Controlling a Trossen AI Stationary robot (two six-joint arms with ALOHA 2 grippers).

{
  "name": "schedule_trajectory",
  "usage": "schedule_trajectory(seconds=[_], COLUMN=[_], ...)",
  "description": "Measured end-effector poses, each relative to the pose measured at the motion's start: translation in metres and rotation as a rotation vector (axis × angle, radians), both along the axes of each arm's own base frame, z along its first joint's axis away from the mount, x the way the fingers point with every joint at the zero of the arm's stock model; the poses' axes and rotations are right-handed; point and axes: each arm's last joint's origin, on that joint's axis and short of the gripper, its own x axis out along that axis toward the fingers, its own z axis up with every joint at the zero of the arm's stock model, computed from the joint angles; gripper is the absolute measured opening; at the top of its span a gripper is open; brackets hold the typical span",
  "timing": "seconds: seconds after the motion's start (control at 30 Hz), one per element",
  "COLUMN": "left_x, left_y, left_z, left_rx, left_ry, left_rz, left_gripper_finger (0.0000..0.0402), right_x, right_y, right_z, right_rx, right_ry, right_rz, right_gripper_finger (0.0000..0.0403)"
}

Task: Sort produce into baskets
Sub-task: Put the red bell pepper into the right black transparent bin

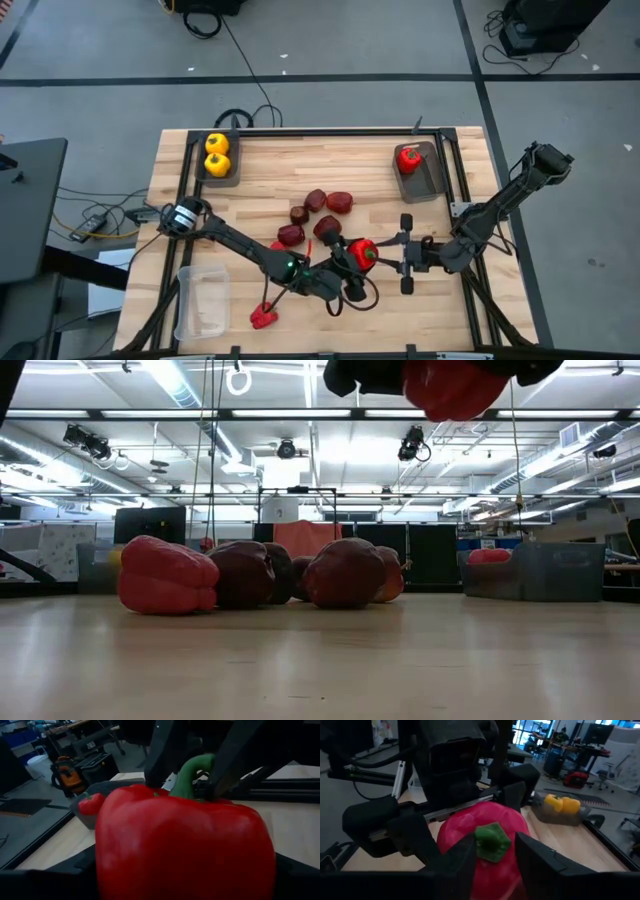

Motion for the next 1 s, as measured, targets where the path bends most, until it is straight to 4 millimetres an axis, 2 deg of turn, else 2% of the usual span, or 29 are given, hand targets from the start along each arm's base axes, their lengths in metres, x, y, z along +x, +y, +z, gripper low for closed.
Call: schedule_trajectory(seconds=[0.4, 0.63, 0.77, 0.87, 1.0], left_x=[0.0044, 0.0053, 0.0057, 0.0064, 0.0042], left_y=[0.0023, 0.0034, 0.0016, 0.0027, 0.0066], left_z=[0.0005, 0.0011, 0.0036, 0.0097, 0.0058], left_rx=[-0.097, -0.12, -0.136, -0.111, -0.027], left_ry=[-0.016, -0.027, -0.044, -0.066, -0.02], left_rz=[-0.11, -0.118, -0.126, -0.092, 0.006], left_gripper_finger=[0.0324, 0.0329, 0.0351, 0.0377, 0.0395], right_x=[0.0006, 0.0006, 0.0004, -0.0001, -0.0058], right_y=[0.0028, 0.0028, 0.0033, 0.0019, -0.0058], right_z=[0.0014, -0.0002, -0.0008, -0.0028, -0.0003], right_rx=[-0.039, -0.023, 0.008, 0.005, 0.029], right_ry=[-0.003, 0.008, 0.019, 0.029, 0.015], right_rz=[0.095, 0.094, 0.111, 0.068, -0.1], right_gripper_finger=[0.0099, 0.0026, 0.0025, 0.0025, 0.0025])
